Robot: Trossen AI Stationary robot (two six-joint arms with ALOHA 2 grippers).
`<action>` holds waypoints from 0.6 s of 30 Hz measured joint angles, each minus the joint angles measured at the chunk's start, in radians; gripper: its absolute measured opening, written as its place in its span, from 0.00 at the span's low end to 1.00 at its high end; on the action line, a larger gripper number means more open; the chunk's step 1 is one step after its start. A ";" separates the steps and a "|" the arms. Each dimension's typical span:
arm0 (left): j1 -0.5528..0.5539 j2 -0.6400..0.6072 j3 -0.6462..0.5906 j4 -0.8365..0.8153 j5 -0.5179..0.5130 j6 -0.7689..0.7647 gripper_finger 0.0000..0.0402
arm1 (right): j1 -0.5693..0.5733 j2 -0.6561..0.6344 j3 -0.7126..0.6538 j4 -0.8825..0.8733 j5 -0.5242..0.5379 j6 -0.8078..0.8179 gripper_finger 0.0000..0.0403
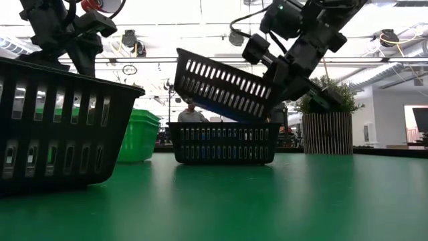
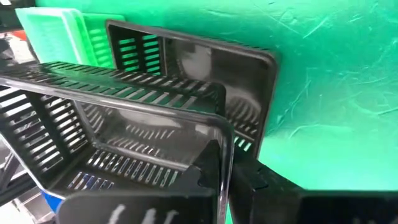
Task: Stack baskets by color
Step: Stack the bottom right black bin on the top of the top black bin
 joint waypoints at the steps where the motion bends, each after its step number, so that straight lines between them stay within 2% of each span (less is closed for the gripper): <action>1: 0.000 0.000 0.000 0.001 0.000 0.003 0.48 | 0.000 0.005 0.000 0.001 0.000 0.000 0.01; 8: 0.000 0.000 0.000 0.001 0.000 0.036 0.48 | 0.000 0.009 0.000 -0.007 0.036 0.006 0.01; 18: 0.000 0.000 0.000 0.000 0.000 0.055 0.48 | 0.000 0.008 0.000 -0.038 0.024 0.007 0.01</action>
